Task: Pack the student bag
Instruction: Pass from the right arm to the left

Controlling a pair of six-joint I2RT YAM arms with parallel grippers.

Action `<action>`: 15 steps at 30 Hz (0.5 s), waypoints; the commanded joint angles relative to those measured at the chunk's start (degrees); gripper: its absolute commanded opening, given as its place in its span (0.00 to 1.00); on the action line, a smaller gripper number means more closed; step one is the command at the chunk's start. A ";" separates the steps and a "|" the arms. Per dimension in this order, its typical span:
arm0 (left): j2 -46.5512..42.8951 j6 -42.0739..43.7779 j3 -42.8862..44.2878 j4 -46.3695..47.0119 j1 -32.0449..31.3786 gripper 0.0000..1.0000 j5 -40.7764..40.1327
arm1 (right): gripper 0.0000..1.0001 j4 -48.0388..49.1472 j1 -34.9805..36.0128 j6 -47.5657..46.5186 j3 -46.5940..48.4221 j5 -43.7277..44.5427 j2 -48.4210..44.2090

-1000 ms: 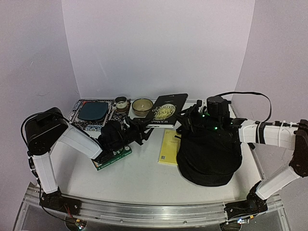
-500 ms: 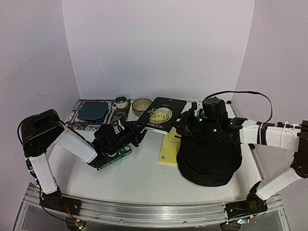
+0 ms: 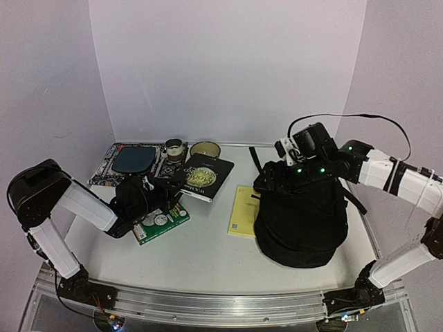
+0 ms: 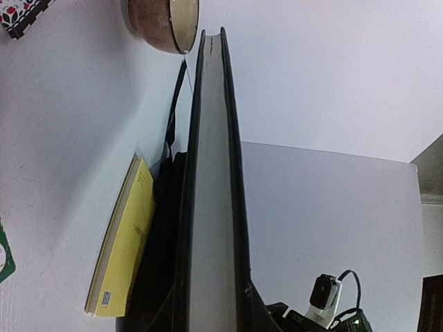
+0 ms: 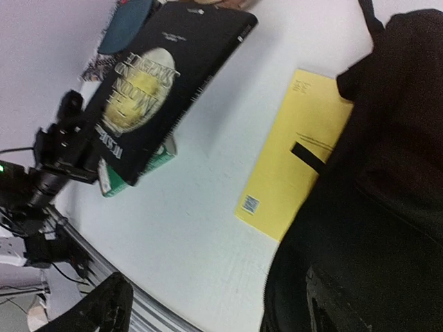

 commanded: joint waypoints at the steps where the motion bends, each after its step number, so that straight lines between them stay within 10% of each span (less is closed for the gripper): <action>1: -7.61 4.89 1.73 0.15 1.46 0.00 7.17 | 0.91 -18.58 -0.20 -10.11 3.83 5.20 1.20; 15: -11.30 8.97 2.94 -10.77 9.15 0.00 21.07 | 0.95 -37.99 0.04 -19.98 4.27 9.33 4.38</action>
